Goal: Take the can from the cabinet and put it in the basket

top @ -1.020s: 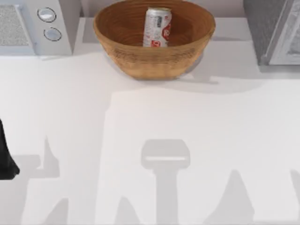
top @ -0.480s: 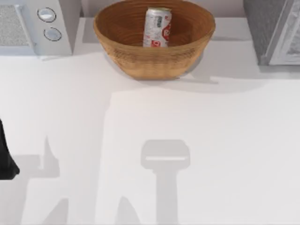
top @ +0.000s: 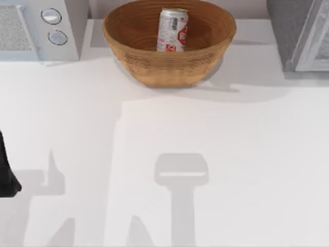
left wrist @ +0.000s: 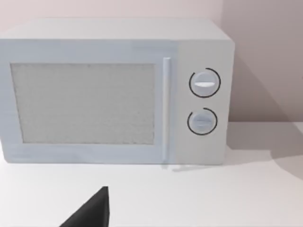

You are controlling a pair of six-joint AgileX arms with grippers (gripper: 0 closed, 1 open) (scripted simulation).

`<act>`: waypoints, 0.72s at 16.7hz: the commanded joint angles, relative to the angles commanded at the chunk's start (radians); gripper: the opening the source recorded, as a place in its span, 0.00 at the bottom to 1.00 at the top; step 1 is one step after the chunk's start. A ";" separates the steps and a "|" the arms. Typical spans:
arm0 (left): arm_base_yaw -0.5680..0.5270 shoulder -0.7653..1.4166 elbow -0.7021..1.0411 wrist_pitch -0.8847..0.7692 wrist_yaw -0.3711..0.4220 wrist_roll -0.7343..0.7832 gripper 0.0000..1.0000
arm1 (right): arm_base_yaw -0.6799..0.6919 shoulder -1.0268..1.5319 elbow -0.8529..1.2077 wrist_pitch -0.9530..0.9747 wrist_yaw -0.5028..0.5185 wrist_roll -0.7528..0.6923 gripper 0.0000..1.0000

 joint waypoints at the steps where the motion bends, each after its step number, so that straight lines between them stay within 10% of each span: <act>1: 0.000 0.000 0.000 0.000 0.000 0.000 1.00 | -0.001 -0.001 0.011 -0.011 0.000 0.000 1.00; 12: 0.000 0.000 0.000 0.000 0.000 0.000 1.00 | -0.032 -0.066 0.653 -0.746 -0.032 0.000 1.00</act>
